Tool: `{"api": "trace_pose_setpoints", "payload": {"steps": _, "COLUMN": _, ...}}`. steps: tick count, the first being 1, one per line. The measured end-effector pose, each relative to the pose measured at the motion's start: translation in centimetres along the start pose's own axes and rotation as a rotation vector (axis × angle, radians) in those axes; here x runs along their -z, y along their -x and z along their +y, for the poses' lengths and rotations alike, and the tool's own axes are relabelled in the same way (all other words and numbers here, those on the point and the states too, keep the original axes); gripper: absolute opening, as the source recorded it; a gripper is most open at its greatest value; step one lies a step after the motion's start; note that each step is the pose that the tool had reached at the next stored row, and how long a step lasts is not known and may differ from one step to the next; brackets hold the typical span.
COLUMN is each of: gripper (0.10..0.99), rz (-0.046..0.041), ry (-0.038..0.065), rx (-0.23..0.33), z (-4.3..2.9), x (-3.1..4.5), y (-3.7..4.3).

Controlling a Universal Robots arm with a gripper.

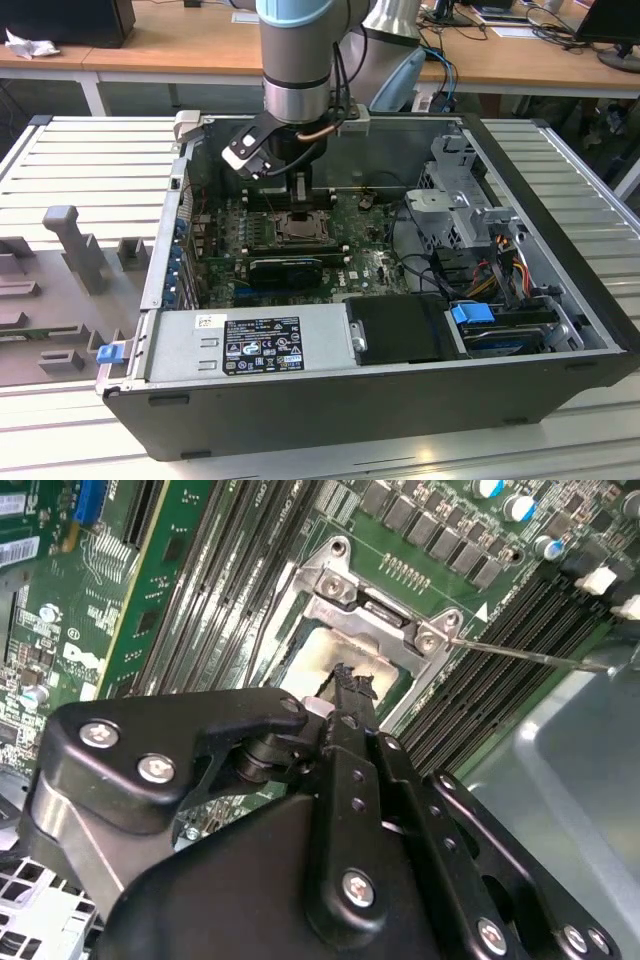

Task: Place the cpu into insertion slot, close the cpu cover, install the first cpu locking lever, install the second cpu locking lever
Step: 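Close the cpu cover, then install the first cpu locking lever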

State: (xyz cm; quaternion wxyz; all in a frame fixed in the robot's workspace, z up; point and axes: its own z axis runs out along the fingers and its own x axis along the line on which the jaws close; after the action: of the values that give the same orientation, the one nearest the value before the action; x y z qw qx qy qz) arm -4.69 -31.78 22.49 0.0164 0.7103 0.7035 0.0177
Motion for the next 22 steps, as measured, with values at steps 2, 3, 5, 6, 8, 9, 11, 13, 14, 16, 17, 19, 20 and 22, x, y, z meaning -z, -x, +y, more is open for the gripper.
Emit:
{"api": "trace_pose_setpoints", "payload": {"steps": 2, "gripper": 0.106, "rz": 0.0, "ry": 0.0, "rx": 0.0, "z": -0.01, "x": 0.0, "y": 0.0}}
{"api": "trace_pose_setpoints", "payload": {"steps": 3, "gripper": 0.106, "rz": 0.0, "ry": 0.0, "rx": 0.0, "z": -0.02, "x": 0.0, "y": 0.0}}
{"api": "trace_pose_setpoints", "payload": {"steps": 5, "gripper": 0.106, "rz": -0.0008, "ry": 0.0, "rx": 0.0, "z": -0.02, "x": 0.2, "y": 0.0}}
{"api": "trace_pose_setpoints", "payload": {"steps": 6, "gripper": 0.106, "rz": -0.0009, "ry": 0.0, "rx": 0.0, "z": 0.01, "x": 0.63, "y": 0.0}}
{"api": "trace_pose_setpoints", "payload": {"steps": 8, "gripper": 0.106, "rz": -0.0013, "ry": 0.0, "rx": 0.0, "z": 0.04, "x": 1.4, "y": 0.0}}
{"api": "trace_pose_setpoints", "payload": {"steps": 9, "gripper": 0.106, "rz": -0.0013, "ry": 0.0, "rx": 0.0, "z": 0.06, "x": 1.63, "y": 0.0}}
{"api": "trace_pose_setpoints", "payload": {"steps": 11, "gripper": 0.106, "rz": -0.0015, "ry": 0.0, "rx": 0.0, "z": 0.08, "x": 2.24, "y": 0.0}}
{"api": "trace_pose_setpoints", "payload": {"steps": 13, "gripper": 0.106, "rz": -0.0015, "ry": 0.0, "rx": 0.0, "z": 0.12, "x": 2.94, "y": -0.01}}
{"api": "trace_pose_setpoints", "payload": {"steps": 14, "gripper": 0.106, "rz": -0.0013, "ry": 0.0, "rx": 0.001, "z": 0.13, "x": 3.17, "y": -0.01}}
{"api": "trace_pose_setpoints", "payload": {"steps": 16, "gripper": 0.106, "rz": -0.0015, "ry": 0.0, "rx": 0.001, "z": 0.15, "x": 3.57, "y": -0.01}}
{"api": "trace_pose_setpoints", "payload": {"steps": 17, "gripper": 0.106, "rz": -0.0015, "ry": 0.0, "rx": 0.001, "z": 0.17, "x": 4.01, "y": -0.01}}
{"api": "trace_pose_setpoints", "payload": {"steps": 19, "gripper": 0.106, "rz": -0.0014, "ry": 0.0, "rx": 0.001, "z": 0.21, "x": 4.79, "y": -0.01}}
{"api": "trace_pose_setpoints", "payload": {"steps": 20, "gripper": 0.106, "rz": -0.0015, "ry": 0.0, "rx": 0.001, "z": 0.23, "x": 5.23, "y": -0.01}}
{"api": "trace_pose_setpoints", "payload": {"steps": 22, "gripper": 0.106, "rz": -0.0013, "ry": 0.0, "rx": 0.002, "z": 0.24, "x": 5.46, "y": -0.01}}
